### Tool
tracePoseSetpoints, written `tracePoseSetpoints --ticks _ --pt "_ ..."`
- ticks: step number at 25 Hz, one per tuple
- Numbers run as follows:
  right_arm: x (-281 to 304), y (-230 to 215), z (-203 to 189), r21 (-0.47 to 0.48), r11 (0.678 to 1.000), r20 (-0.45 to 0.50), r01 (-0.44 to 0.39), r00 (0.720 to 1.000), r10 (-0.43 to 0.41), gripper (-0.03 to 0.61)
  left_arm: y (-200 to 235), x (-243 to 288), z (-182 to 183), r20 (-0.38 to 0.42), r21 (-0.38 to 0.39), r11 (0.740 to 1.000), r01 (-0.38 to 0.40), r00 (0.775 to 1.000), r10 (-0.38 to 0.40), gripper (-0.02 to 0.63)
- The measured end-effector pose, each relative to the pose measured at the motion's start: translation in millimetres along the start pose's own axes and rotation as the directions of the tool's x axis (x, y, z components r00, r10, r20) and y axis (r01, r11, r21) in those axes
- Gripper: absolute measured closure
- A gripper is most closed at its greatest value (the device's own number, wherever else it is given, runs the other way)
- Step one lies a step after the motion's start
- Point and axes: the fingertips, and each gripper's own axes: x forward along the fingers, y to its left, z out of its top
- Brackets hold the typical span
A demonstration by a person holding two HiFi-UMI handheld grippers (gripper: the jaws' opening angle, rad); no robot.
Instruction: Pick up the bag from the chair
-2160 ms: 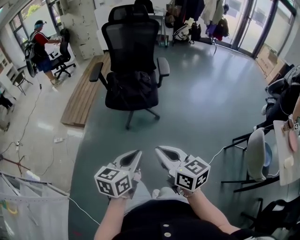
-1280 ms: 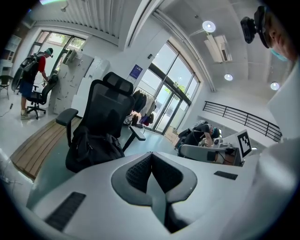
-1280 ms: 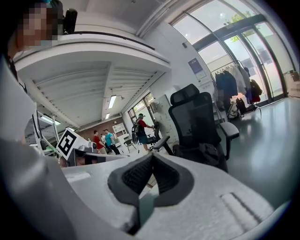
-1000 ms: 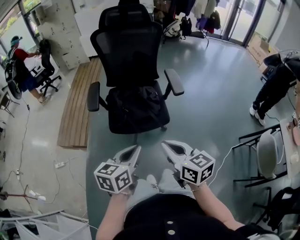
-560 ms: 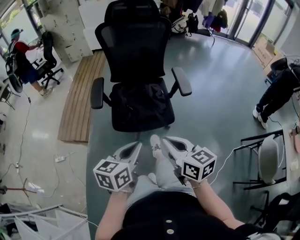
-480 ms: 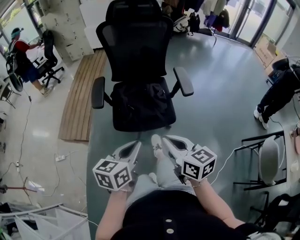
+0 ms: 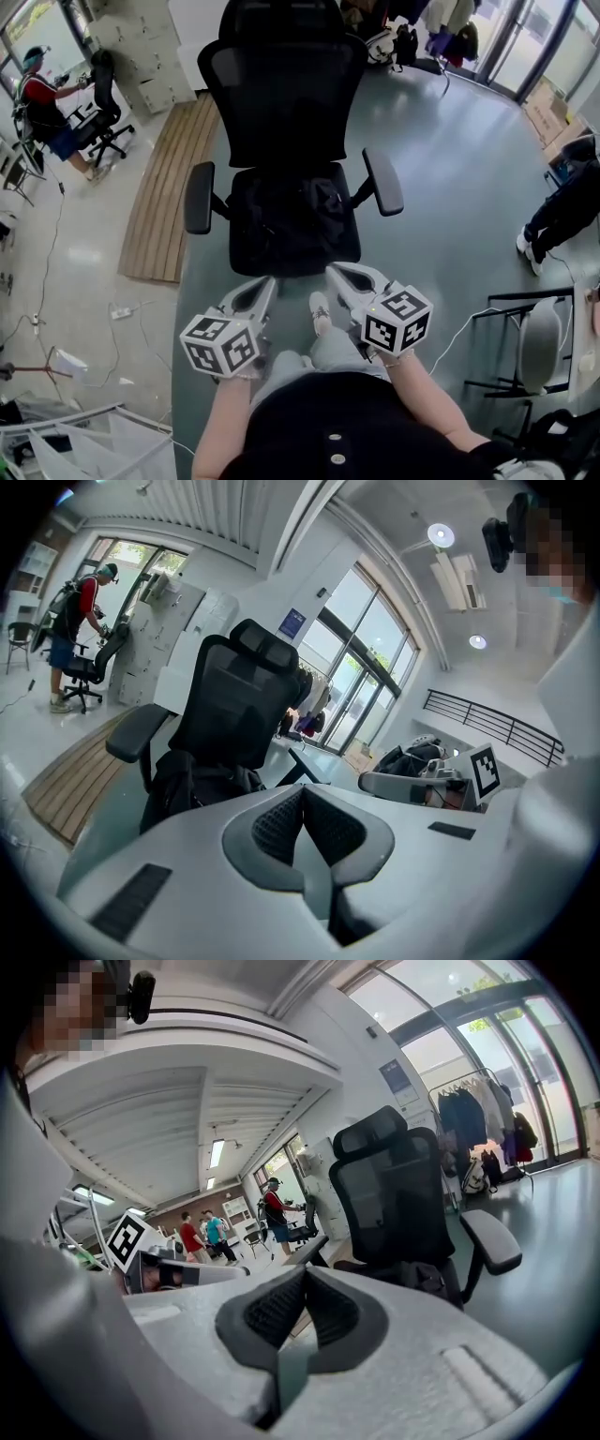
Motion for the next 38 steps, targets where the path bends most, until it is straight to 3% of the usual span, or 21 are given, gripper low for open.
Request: tracePoseSetpoints --ticks 14,20,25,32,34,38 --pt "78 -126 94 -0.049 0.998 0.023 -0.031 0.999 0.032 0.580 52 111 90 0.064 -0.029 0.994 -0.103 0.992 0.105 0.596" --pt "97 -173 132 -0.033 0.998 0.086 -0.047 0.995 0.050 0.580 63 153 119 0.084 -0.043 0.991 -0.128 0.988 0.131 0.596" --pt "111 -190 133 -0.026 0.997 0.052 -0.078 0.995 0.080 0.579 70 172 128 0.081 -0.048 0.987 -0.153 0.984 0.157 0.596" --pt "128 -195 127 -0.028 0.998 0.019 -0.062 0.998 0.062 0.578 88 173 125 0.055 -0.070 0.979 -0.190 0.979 0.194 0.595" --pt "133 -192 123 -0.018 0.997 -0.002 -0.071 0.997 0.071 0.509 95 171 124 0.048 -0.077 0.978 -0.195 0.979 0.199 0.597" --pt "138 -192 116 -0.004 0.998 -0.028 -0.066 0.997 0.066 0.518 101 170 119 0.038 -0.092 0.975 -0.204 0.977 0.209 0.595"
